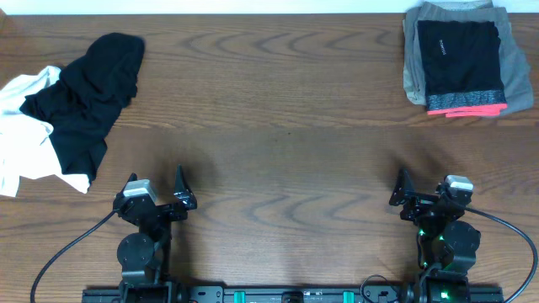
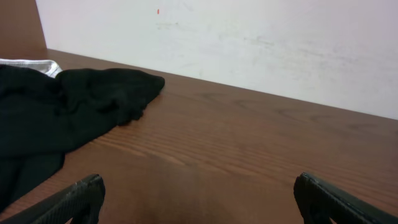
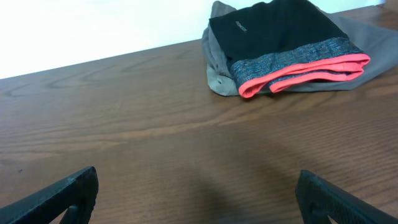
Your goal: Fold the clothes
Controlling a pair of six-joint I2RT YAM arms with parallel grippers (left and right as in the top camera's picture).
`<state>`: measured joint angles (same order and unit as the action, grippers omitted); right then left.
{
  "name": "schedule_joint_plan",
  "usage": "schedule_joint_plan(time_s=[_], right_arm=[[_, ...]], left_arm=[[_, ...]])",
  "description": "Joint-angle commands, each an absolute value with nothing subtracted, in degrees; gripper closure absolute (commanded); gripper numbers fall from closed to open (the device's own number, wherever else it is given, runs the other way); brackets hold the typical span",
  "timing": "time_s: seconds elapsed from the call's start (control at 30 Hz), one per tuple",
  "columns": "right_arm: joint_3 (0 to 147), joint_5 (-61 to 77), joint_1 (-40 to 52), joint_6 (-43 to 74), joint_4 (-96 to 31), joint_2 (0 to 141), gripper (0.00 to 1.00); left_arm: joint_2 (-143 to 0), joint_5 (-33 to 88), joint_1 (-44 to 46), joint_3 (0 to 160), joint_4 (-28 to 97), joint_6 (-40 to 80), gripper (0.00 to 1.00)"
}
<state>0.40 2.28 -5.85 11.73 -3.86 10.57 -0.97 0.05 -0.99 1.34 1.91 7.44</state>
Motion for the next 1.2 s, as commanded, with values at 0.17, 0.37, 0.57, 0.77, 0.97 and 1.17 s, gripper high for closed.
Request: schedule_joint_plan(time_s=[0.17,0.37,0.57,0.77,0.97,1.17], right_arm=[[0.32,1.69,-5.76,12.14,-4.12,10.13,0.01],[0.32,1.69,-5.76,12.14,-4.12,10.13,0.01],[0.32,1.69,-5.76,12.16,-4.12,10.13,0.01],[0.32,0.91,-5.78,11.44,-3.84,10.13,0.01],[0.32,-3.42,-5.78,11.07,-3.88,10.13,0.01],[0.32,-4.01,-5.78,11.07,-3.25,10.13,0.01]], left_arm=[[-1.04,-0.43,-0.78,0.23,4.19,6.87,0.02],[-1.04,-0.43,-0.78,0.23,4.19,6.87,0.02],[-1.04,-0.43,-0.78,0.23,4.19,6.87,0.02],[-1.04,-0.43,-0.78,0.23,4.19,6.87,0.02],[-1.04,-0.43,-0.78,0.23,4.19,6.87,0.02],[-1.04,-0.43,-0.78,0.23,4.19,6.87,0.02]])
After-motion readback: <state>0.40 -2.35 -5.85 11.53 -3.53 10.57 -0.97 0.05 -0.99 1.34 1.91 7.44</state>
